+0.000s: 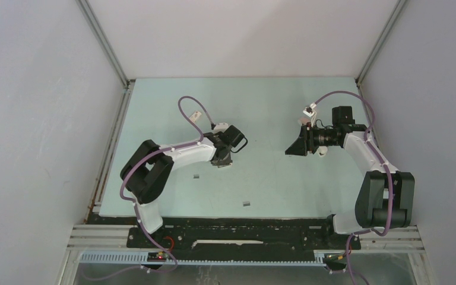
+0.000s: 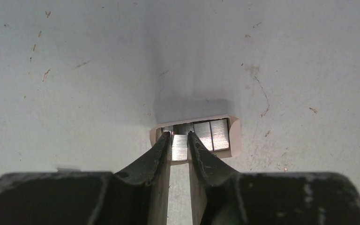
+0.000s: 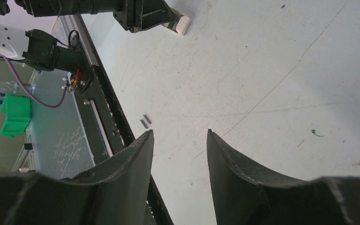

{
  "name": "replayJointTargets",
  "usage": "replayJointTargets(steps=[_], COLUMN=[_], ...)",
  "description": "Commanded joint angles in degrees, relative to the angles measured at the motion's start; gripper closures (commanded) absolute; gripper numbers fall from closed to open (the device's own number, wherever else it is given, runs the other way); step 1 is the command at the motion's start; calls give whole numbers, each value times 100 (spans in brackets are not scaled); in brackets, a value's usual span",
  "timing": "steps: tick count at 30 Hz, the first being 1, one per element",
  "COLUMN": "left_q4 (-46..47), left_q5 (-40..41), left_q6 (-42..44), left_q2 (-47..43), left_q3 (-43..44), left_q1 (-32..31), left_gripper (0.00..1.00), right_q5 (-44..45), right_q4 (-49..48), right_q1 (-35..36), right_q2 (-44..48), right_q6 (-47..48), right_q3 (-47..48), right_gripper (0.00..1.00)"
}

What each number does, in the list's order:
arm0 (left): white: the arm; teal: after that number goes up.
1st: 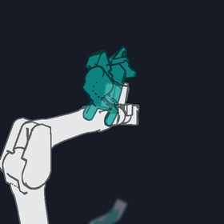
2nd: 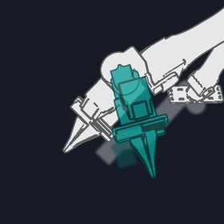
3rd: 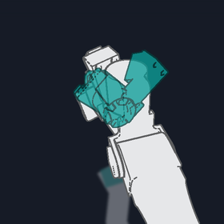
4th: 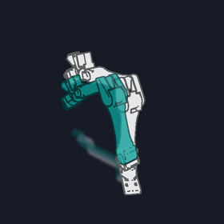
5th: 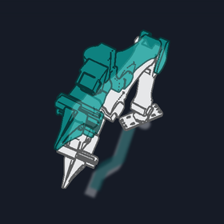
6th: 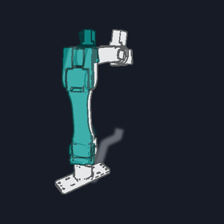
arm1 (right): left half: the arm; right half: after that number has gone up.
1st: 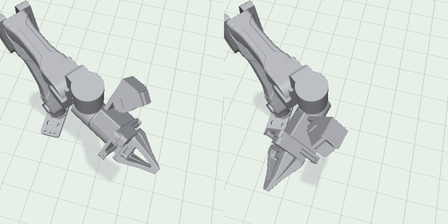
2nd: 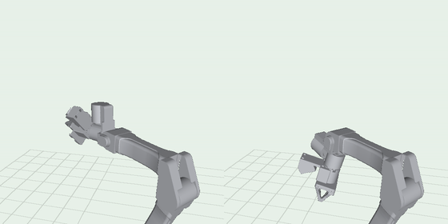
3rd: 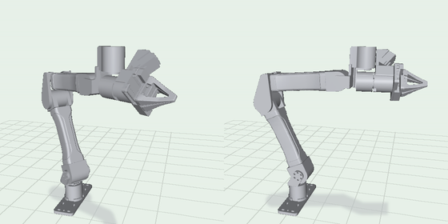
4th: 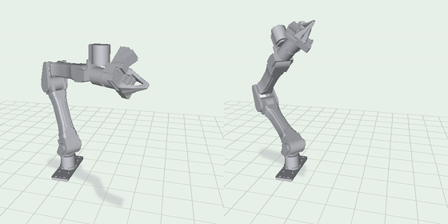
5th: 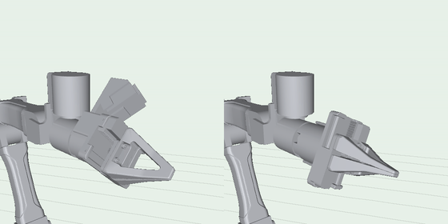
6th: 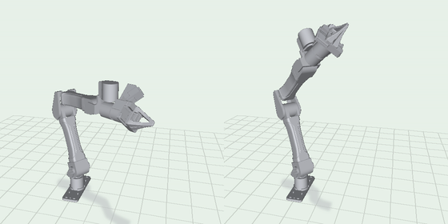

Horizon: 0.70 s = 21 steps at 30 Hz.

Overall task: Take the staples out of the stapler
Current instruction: Place the staple in the staple box.

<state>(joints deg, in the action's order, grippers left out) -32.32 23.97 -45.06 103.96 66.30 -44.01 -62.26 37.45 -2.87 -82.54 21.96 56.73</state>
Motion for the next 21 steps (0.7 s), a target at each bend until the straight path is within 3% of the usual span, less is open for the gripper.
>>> replayJointTargets(steps=[1,13,21], left_q4=[-42,-91,178], left_q5=[241,264,178], left_q6=[-100,-111,369], left_q2=[-146,-351,-1407], left_q3=[-27,9,-146], left_q1=[-20,-21,-21], left_gripper=[75,73,73], right_q5=[-85,-85,-63], right_q4=[-36,-32,-1], right_q1=[6,5,31], right_q2=[36,54,127], right_q6=[61,62,89], right_q3=[-3,4,-3], right_gripper=[45,45,45])
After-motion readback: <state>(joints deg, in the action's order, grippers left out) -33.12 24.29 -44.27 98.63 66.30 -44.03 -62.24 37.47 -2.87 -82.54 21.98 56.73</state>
